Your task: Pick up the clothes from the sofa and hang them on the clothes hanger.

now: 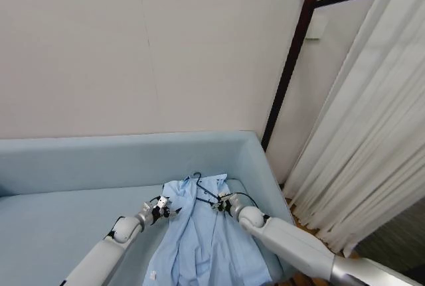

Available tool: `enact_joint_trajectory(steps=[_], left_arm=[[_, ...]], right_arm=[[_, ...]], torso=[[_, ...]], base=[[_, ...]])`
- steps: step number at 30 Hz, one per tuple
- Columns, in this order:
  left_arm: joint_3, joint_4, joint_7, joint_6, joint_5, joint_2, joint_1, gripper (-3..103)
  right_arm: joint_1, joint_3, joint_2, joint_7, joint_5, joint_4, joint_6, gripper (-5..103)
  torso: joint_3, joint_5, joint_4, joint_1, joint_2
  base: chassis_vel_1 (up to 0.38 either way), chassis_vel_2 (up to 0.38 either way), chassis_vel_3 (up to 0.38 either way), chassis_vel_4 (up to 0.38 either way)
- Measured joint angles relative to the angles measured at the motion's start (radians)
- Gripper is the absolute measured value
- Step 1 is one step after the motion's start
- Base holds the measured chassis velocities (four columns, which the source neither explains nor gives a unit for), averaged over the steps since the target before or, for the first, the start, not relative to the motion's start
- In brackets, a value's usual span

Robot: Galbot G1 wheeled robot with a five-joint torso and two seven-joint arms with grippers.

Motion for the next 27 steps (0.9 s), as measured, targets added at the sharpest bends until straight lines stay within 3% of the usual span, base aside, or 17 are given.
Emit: enact_joint_trajectory(steps=[2, 8, 27], left_arm=[[0.000, -0.008, -0.003, 0.002, -0.013, 0.001, 0.001, 100], [0.005, -0.020, -0.007, 0.005, -0.031, -0.002, 0.002, 100], [0.022, -0.034, -0.012, -0.005, -0.043, -0.014, 0.015, 100]], right_arm=[[0.002, -0.003, 0.016, -0.009, -0.056, -0.034, 0.007, 96], [0.016, -0.009, 0.033, -0.020, -0.094, -0.089, 0.012, 100], [0.144, -0.014, 0.119, -0.060, -0.079, -0.341, 0.049, 100]], torso=[[0.000, 0.0000, 0.0003, 0.000, 0.000], [0.000, 0.0000, -0.0001, 0.000, 0.000], [0.000, 0.0000, 0.0000, 0.000, 0.000]], base=[[0.000, 0.000, 0.000, 0.000], [0.000, 0.000, 0.000, 0.000], [0.000, 0.000, 0.000, 0.000]])
